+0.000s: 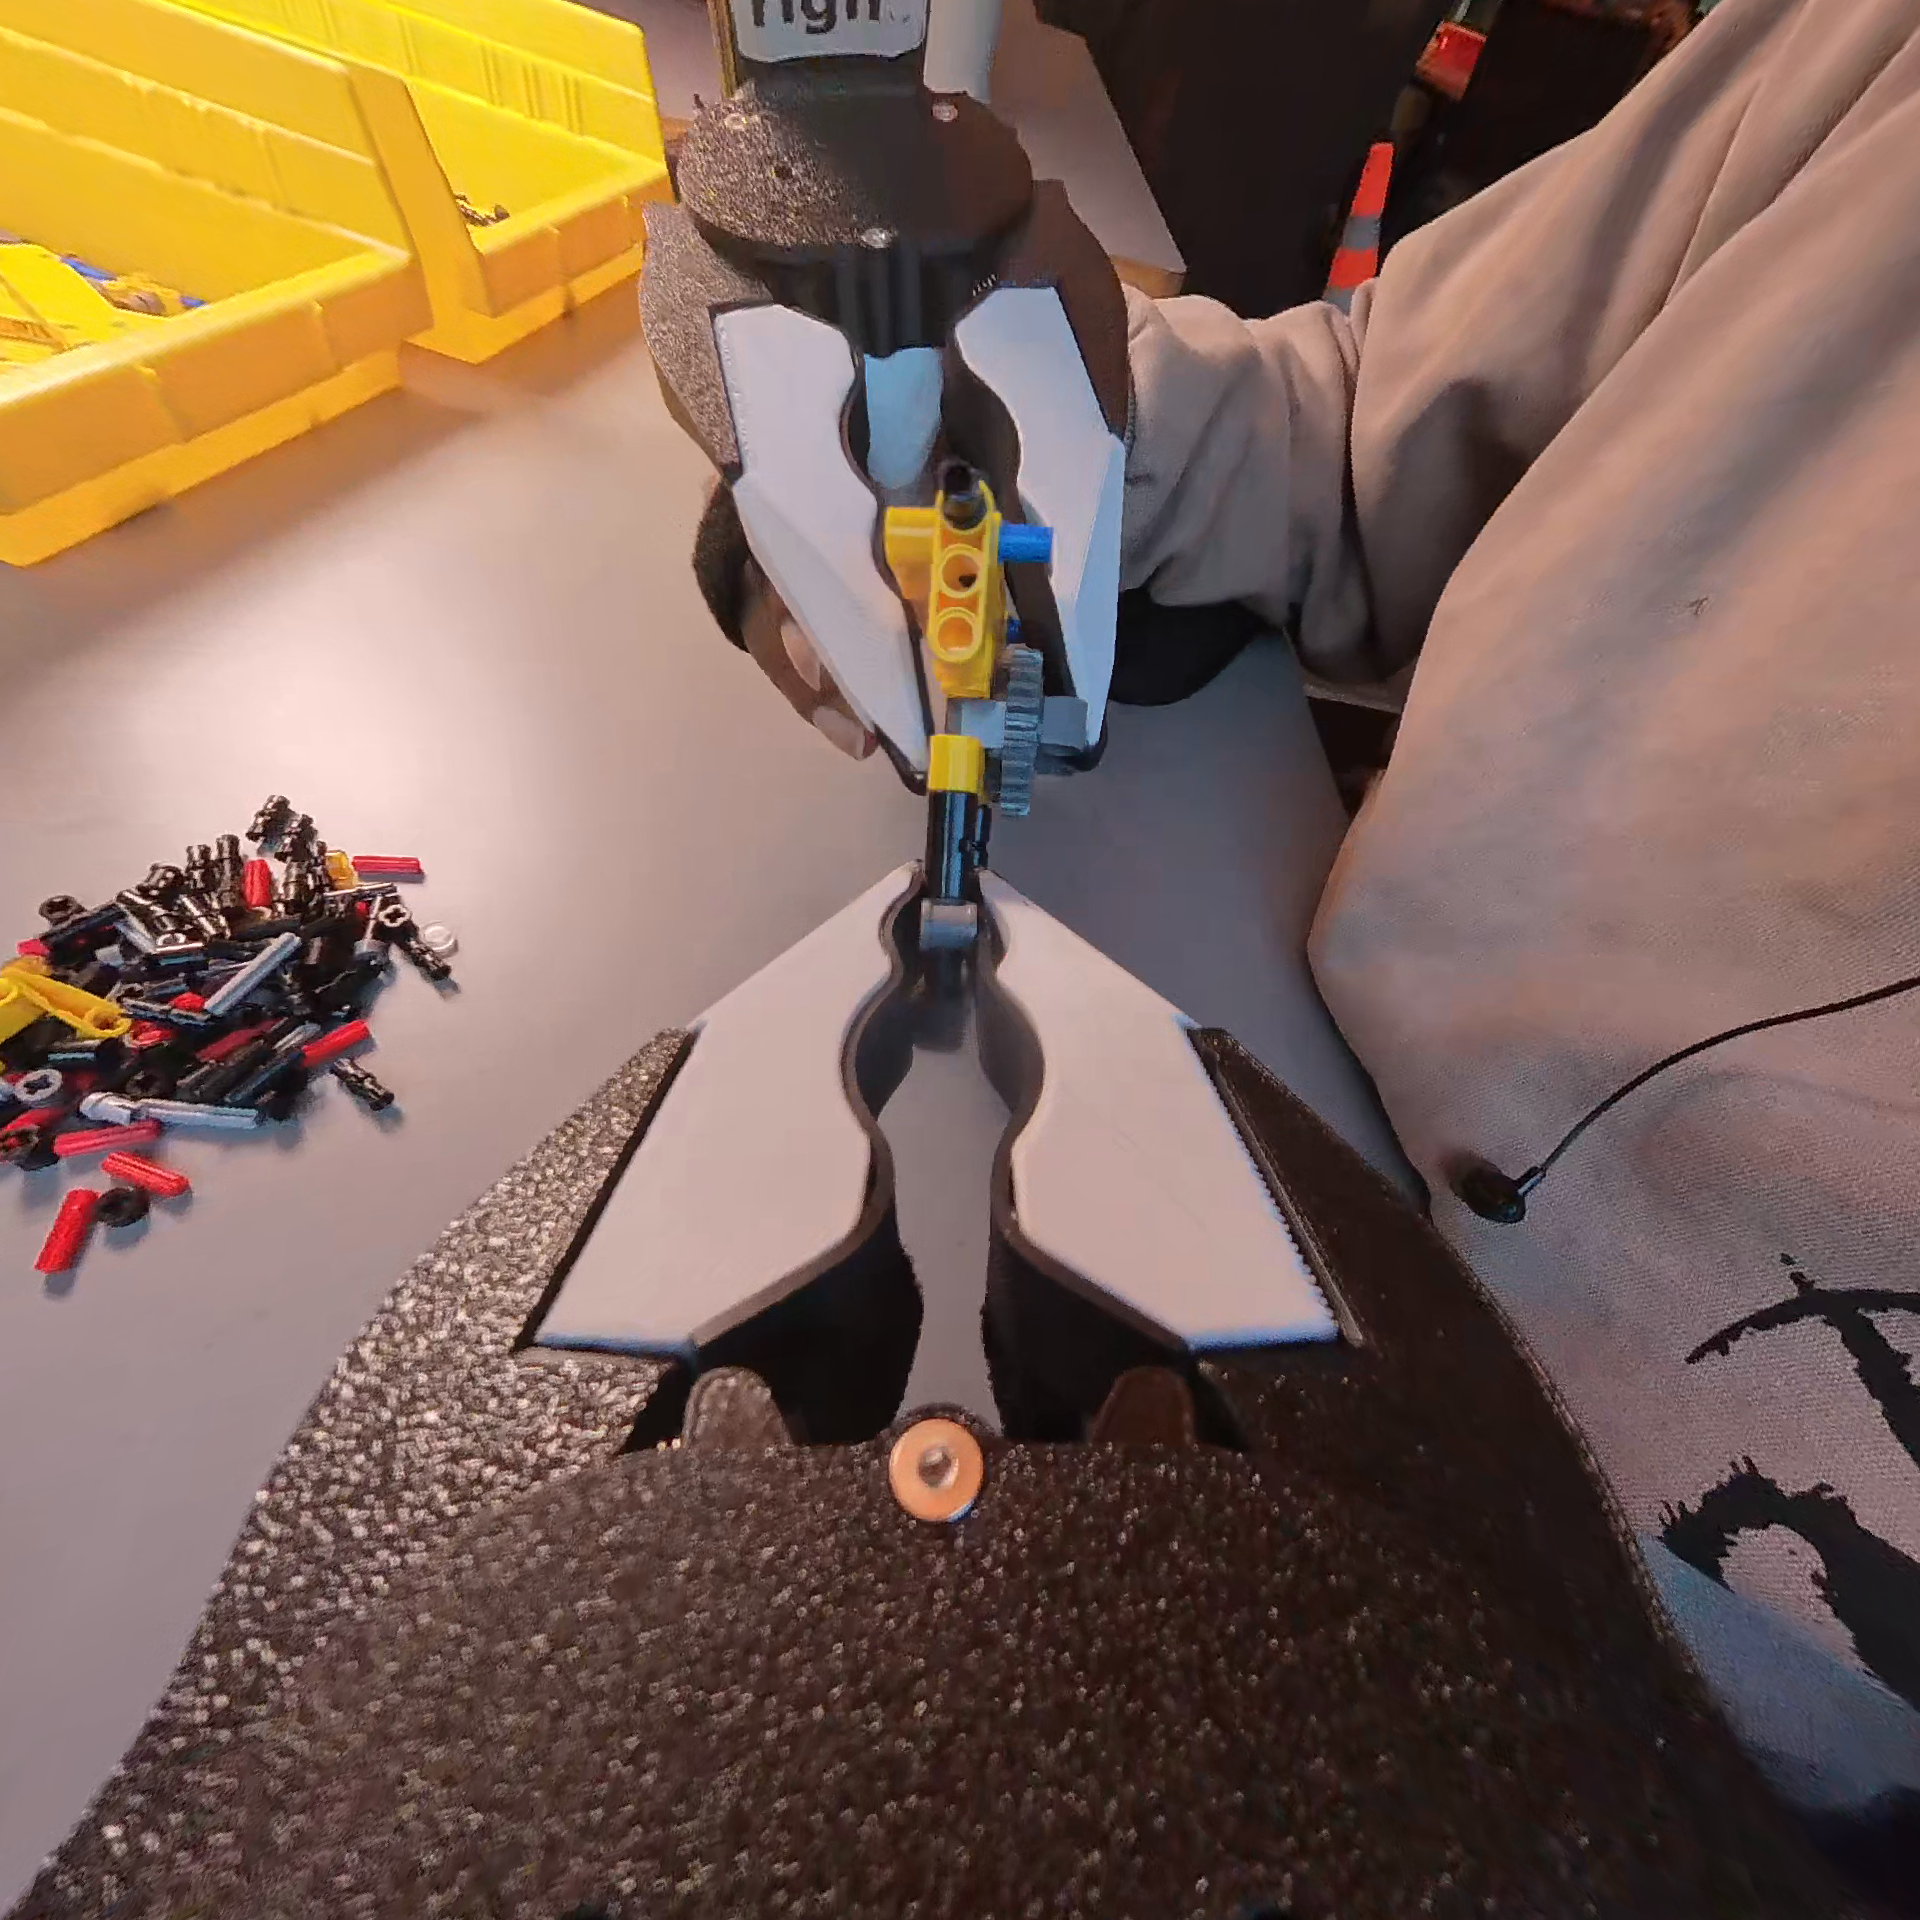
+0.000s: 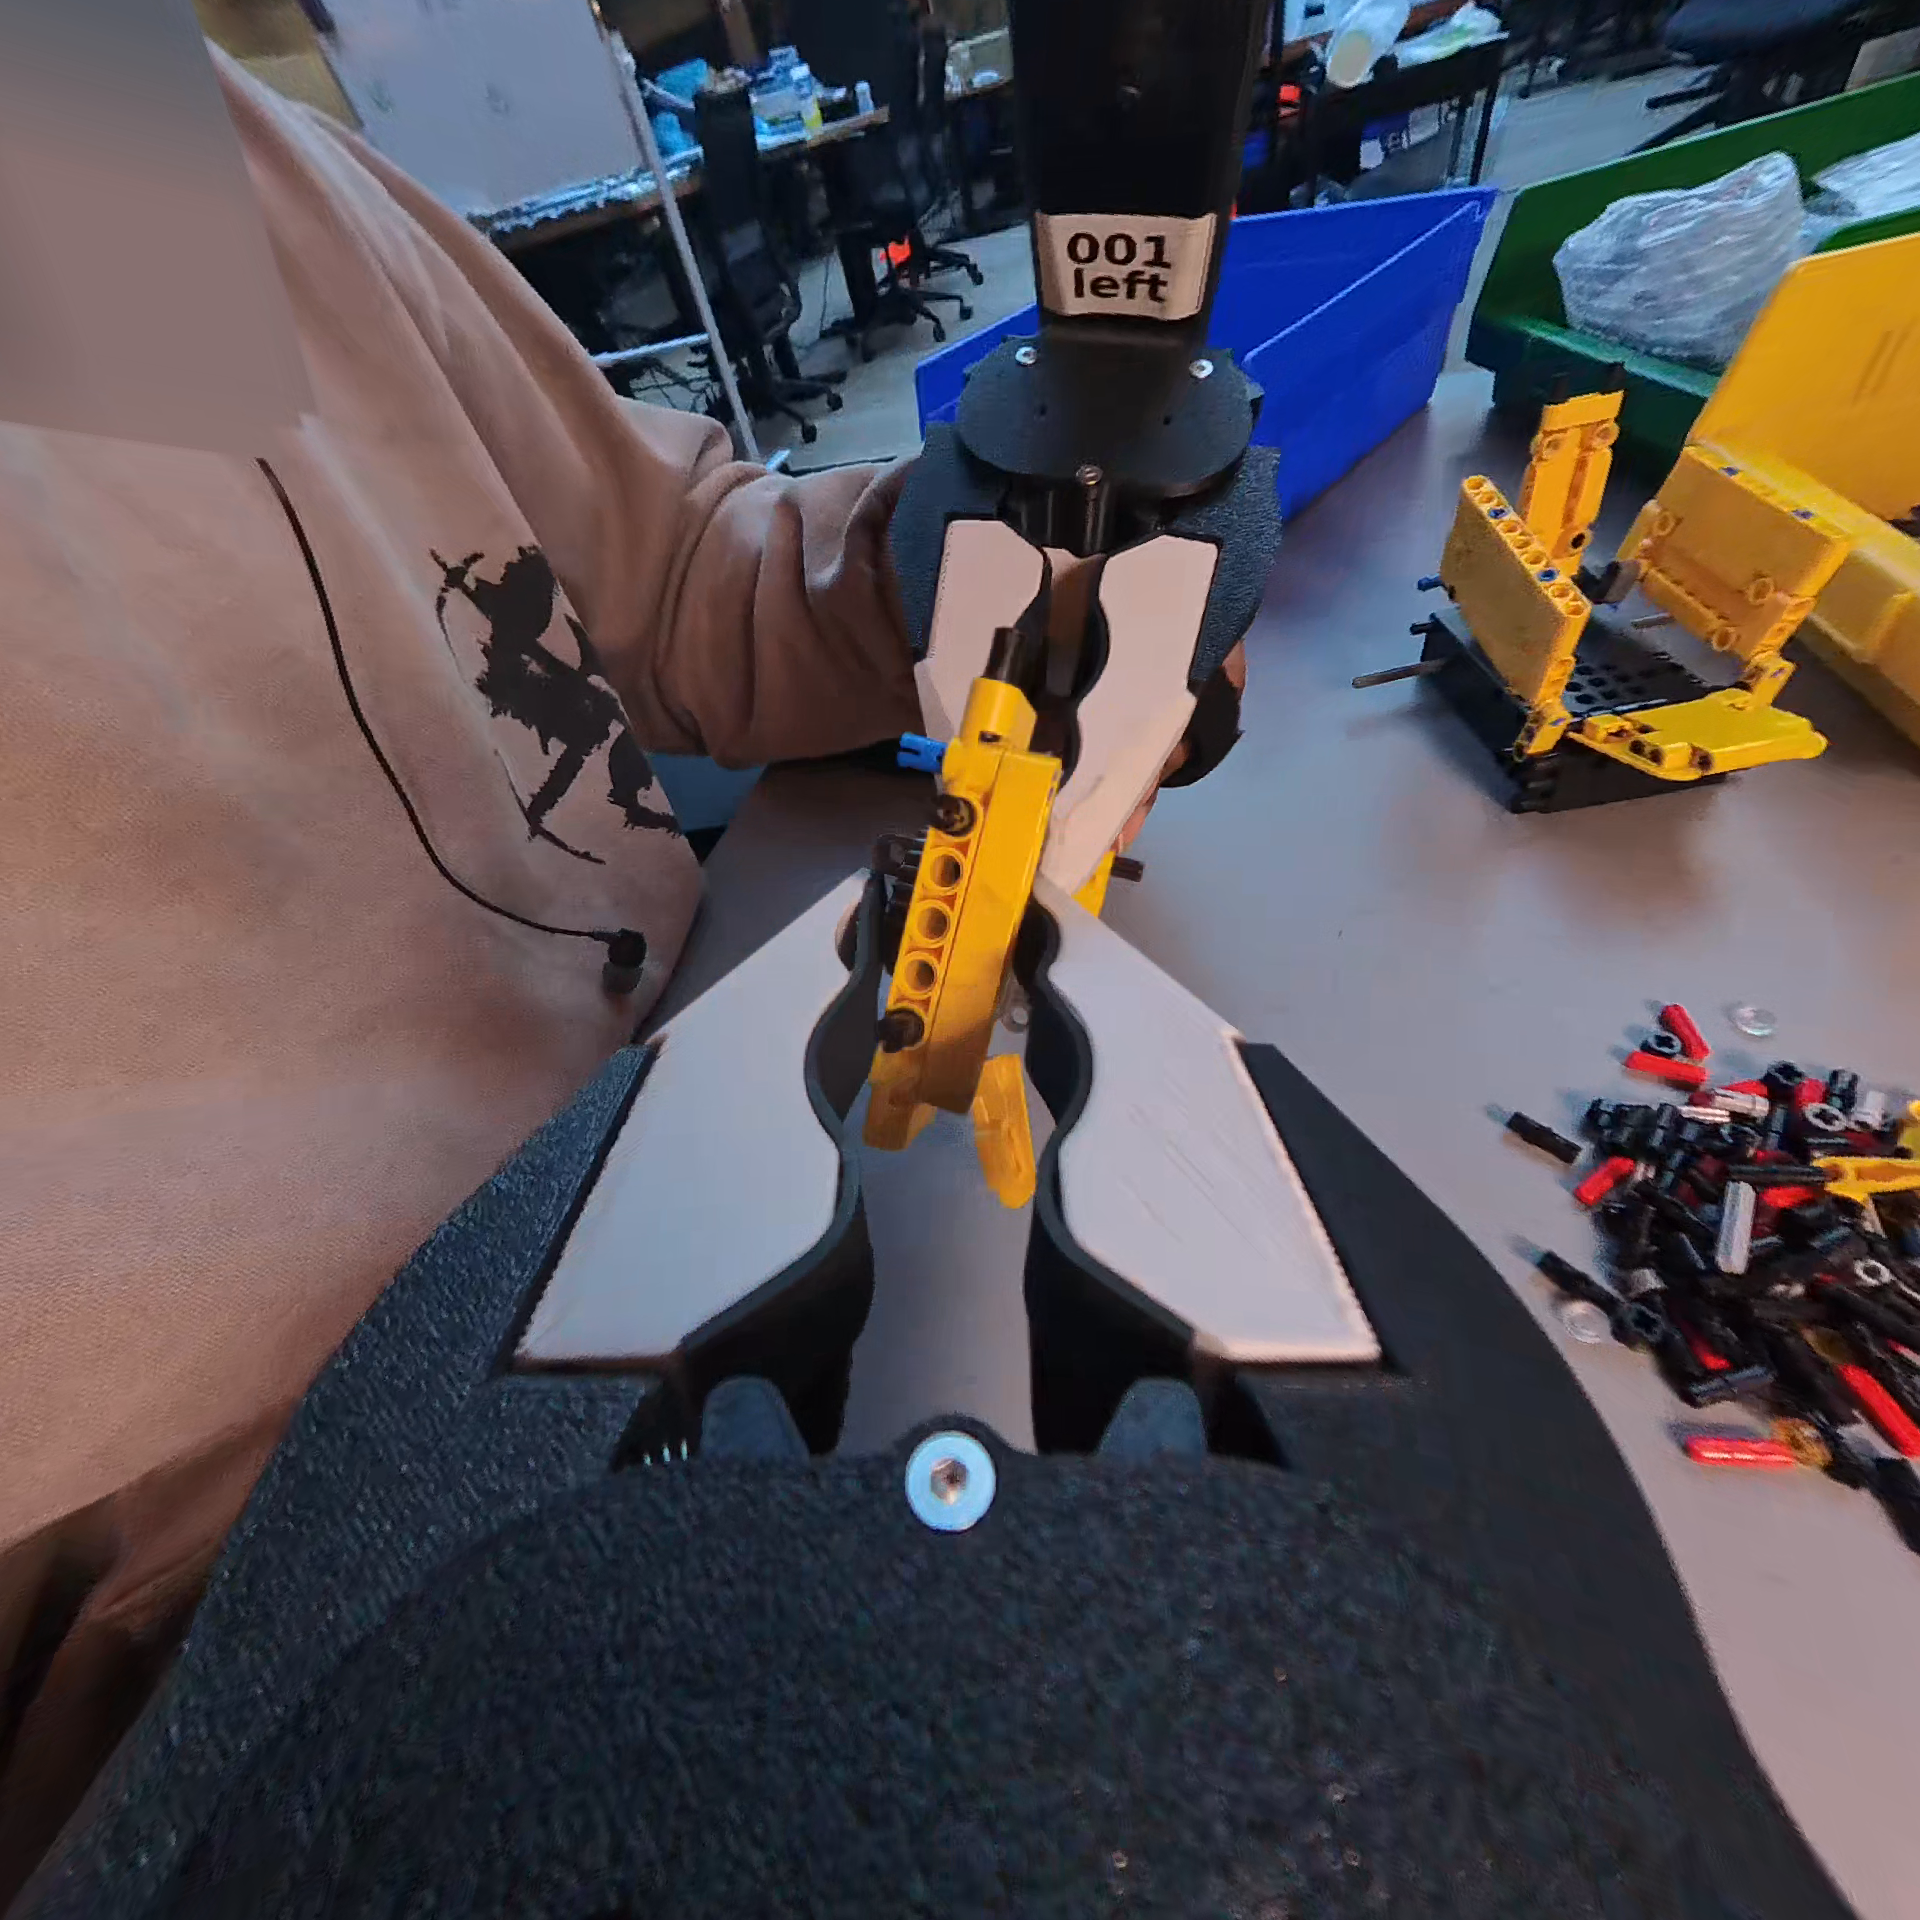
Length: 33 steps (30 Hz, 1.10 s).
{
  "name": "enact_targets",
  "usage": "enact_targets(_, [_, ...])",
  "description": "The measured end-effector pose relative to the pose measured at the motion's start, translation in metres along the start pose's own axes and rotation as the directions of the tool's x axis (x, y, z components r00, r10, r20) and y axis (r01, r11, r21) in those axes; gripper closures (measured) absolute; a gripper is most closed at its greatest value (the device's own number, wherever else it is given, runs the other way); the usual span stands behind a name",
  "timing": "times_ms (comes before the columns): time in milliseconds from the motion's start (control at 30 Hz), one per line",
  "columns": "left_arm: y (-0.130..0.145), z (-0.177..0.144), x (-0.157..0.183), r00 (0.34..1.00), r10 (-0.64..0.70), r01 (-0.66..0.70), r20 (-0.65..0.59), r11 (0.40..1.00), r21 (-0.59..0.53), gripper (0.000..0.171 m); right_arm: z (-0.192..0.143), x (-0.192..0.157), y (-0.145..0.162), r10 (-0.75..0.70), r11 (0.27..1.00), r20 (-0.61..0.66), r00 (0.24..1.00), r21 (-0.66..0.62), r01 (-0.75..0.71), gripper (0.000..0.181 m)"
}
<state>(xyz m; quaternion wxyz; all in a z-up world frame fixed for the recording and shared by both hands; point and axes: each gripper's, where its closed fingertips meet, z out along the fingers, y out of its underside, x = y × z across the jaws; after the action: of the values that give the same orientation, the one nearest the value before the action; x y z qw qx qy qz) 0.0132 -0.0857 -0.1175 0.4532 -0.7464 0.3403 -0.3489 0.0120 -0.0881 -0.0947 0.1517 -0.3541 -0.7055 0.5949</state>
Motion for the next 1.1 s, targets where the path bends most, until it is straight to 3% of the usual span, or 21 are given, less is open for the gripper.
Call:
enact_targets(67, [-0.005,-0.002,-0.002,1.000,0.003,-0.003,0.009,0.999,0.038,0.167,0.000,0.000,-0.002,-0.006,1.000,-0.005,1.000,0.011,0.006,0.159])
enact_targets(133, [-0.020,-0.008,0.000,1.000,-0.003,0.006,-0.018,0.988,0.152,0.166,-0.002,0.001,-0.010,-0.015,0.998,-0.012,1.000,0.063,0.016,0.160])
enact_targets(200, [-0.037,-0.017,0.008,0.995,-0.021,0.048,-0.099,0.961,0.274,0.153,-0.005,0.000,-0.021,-0.009,0.989,0.004,1.000,0.147,0.008,0.160])
enact_targets(300, [-0.048,-0.023,0.010,0.992,-0.024,0.067,-0.124,0.931,0.359,0.145,-0.008,0.001,-0.029,0.010,0.973,0.017,1.000,0.231,-0.013,0.161])
enact_targets(433, [-0.039,-0.020,-0.001,1.000,0.024,-0.020,-0.010,0.956,0.294,0.144,-0.009,-0.005,-0.035,0.014,0.955,0.061,0.998,0.295,-0.031,0.161])
enact_targets(533, [-0.040,-0.022,0.008,0.997,0.008,0.015,-0.076,0.955,0.297,0.144,-0.007,-0.008,-0.034,-0.017,0.960,0.060,0.998,0.281,0.000,0.160])
enact_targets(700, [-0.043,-0.021,0.006,0.997,-0.017,0.040,-0.075,0.947,0.318,0.146,-0.007,-0.008,-0.036,-0.011,0.947,0.068,0.998,0.321,-0.011,0.161])
enact_targets(867, [-0.038,-0.022,0.005,0.998,0.015,0.002,-0.058,0.959,0.285,0.135,-0.006,-0.006,-0.033,-0.022,0.950,0.057,0.998,0.312,0.002,0.161])
enact_targets(1100, [-0.042,-0.019,0.007,0.997,-0.007,0.032,-0.079,0.949,0.313,0.128,-0.026,-0.010,-0.053,-0.022,0.893,0.097,0.995,0.450,-0.024,0.161])
